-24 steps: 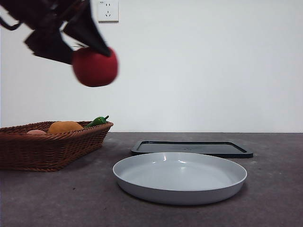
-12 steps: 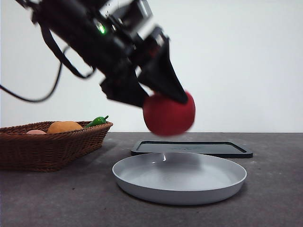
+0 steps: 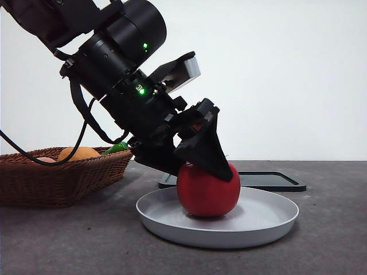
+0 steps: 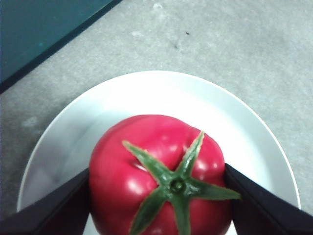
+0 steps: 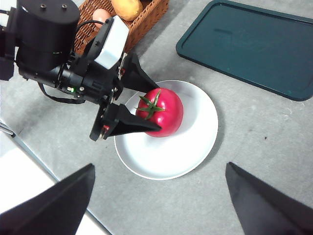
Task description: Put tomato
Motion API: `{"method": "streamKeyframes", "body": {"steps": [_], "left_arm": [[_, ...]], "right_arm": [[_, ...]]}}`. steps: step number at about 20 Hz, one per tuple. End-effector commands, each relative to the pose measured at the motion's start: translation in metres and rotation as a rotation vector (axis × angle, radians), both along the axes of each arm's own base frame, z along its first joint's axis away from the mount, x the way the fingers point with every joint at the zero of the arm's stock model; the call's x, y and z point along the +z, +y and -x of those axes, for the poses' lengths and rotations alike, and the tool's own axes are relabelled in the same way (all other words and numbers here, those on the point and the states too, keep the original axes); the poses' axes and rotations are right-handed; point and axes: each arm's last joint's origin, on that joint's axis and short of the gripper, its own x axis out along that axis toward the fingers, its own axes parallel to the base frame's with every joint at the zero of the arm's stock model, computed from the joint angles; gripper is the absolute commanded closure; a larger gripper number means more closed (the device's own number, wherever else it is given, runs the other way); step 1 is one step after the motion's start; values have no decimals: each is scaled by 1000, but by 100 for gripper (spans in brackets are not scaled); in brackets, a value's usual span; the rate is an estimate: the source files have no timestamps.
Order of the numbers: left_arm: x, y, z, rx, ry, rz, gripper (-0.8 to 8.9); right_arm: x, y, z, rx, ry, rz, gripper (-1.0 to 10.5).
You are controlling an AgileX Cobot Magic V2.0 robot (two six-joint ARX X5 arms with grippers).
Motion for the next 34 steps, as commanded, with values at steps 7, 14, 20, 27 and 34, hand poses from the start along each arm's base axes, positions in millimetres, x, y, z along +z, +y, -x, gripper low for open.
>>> {"method": "streamKeyframes", "body": {"steps": [7,14,20,27,34], "left_arm": [[0,-7,1,-23,-6,0,335],[20,-4,4,-12,-41,46,335],[58,8,14,-3,-111,109,335],[128,61,32,122,-202,245,336],[163,142,65,336,-188,209,337]], "right_arm": [[5,0,1,8,-10,3,522],[4,0,1,9,-5,5,522],[5,0,1,9,-8,4,522],[4,1,-3,10,-6,6,522],[2,5,-18,12,-8,5,522]]}}
